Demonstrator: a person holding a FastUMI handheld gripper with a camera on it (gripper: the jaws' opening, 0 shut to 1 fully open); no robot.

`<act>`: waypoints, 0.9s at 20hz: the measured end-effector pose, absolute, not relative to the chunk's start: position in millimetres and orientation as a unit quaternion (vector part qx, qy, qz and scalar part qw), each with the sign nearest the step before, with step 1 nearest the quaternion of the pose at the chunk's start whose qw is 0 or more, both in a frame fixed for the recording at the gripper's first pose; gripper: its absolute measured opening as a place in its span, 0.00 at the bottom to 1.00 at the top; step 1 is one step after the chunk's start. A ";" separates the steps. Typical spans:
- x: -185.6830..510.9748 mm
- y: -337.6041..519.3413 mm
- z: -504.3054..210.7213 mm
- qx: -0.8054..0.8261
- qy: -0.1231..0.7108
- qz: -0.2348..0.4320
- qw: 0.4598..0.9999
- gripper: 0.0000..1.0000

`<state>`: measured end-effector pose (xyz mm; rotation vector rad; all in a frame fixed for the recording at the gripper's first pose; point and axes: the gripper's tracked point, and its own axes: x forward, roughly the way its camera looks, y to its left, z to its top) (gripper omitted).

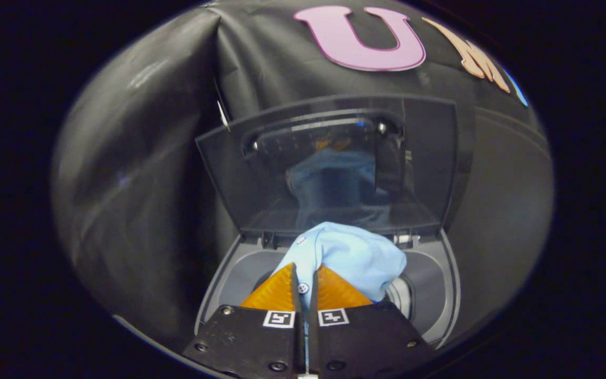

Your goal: Put the clothes into the washing machine and then close the washing machine lid.

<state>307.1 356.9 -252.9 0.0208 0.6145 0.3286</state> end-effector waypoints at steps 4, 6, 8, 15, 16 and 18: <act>311.9 355.9 -284.6 0.008 0.317 0.160 0.935 0.03; 307.4 351.4 -302.4 0.002 0.337 0.156 0.929 0.03; 305.8 350.1 -325.4 0.011 0.359 0.147 0.922 0.03; 300.3 335.9 -351.2 0.005 0.399 0.114 0.910 0.22; 300.7 335.3 -347.9 0.006 0.397 0.116 0.911 0.30; 296.3 338.0 -343.3 0.017 0.398 0.119 0.910 0.48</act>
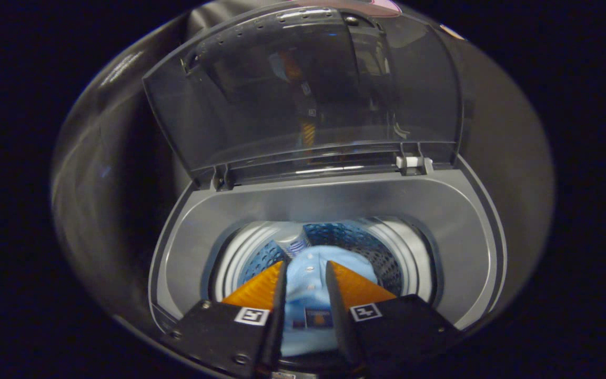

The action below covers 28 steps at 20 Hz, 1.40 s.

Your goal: Put the clothes into the washing machine and then close the washing machine lid.

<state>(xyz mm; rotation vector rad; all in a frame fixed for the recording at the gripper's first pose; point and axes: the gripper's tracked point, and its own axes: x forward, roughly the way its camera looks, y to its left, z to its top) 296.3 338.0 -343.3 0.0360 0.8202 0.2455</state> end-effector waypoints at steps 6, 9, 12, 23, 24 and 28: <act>290.4 321.9 -307.4 -0.023 0.371 0.107 0.922 0.88; 290.0 320.7 -274.6 -0.042 0.346 0.108 0.931 0.99; 291.6 320.8 -237.5 -0.050 0.321 0.103 0.940 0.98; 335.4 341.8 -109.0 -0.006 0.218 0.084 0.972 0.97; 343.8 341.1 -95.0 -0.001 0.204 0.077 0.976 0.97; 389.3 338.9 -56.1 0.012 0.141 0.061 0.988 0.97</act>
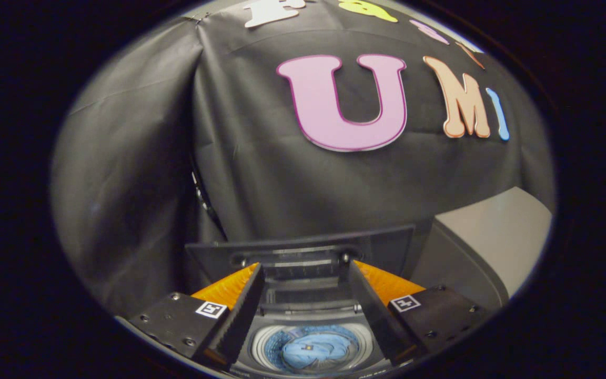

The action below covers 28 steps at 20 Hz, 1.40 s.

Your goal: Put the clothes into the washing machine and then close the washing machine lid.

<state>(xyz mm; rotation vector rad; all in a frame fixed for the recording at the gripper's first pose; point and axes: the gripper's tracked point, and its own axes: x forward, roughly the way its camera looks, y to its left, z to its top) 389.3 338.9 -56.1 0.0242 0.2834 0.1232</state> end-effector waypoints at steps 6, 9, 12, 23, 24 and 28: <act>448.1 341.8 -35.9 0.053 0.078 0.034 0.995 0.97; 467.4 349.2 -39.7 0.032 0.056 0.030 0.997 0.96; 477.6 359.9 -58.3 0.026 0.071 0.032 0.997 0.96; 478.6 373.3 -78.6 -0.039 0.055 0.049 0.997 0.98; 479.1 373.7 -78.1 -0.040 0.055 0.050 0.996 0.98; 477.3 371.2 -75.8 -0.040 0.055 0.050 0.996 0.98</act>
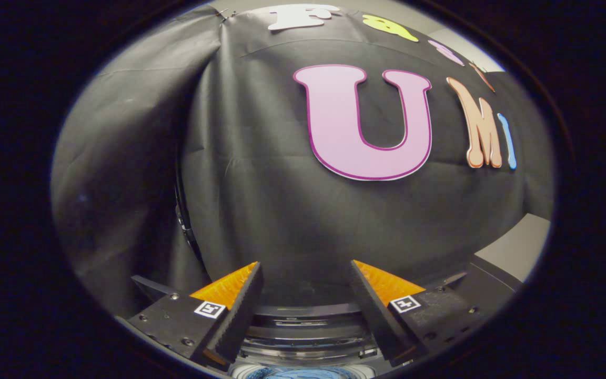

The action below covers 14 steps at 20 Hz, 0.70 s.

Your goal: Put the clothes into the washing machine and then close the washing machine lid.

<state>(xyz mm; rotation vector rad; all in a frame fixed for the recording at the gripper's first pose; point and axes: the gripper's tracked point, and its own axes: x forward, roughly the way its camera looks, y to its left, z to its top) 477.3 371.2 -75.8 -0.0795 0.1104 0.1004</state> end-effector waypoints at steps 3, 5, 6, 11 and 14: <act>478.2 370.0 -72.8 -0.040 0.044 0.050 0.997 0.98; 478.7 369.8 -71.1 -0.039 0.036 0.052 0.997 0.98; 477.8 369.4 -70.0 -0.039 0.034 0.052 0.997 0.98; 480.9 366.8 -68.7 -0.041 0.029 0.049 0.998 0.98; 481.8 365.4 -68.6 -0.043 0.029 0.050 0.997 0.98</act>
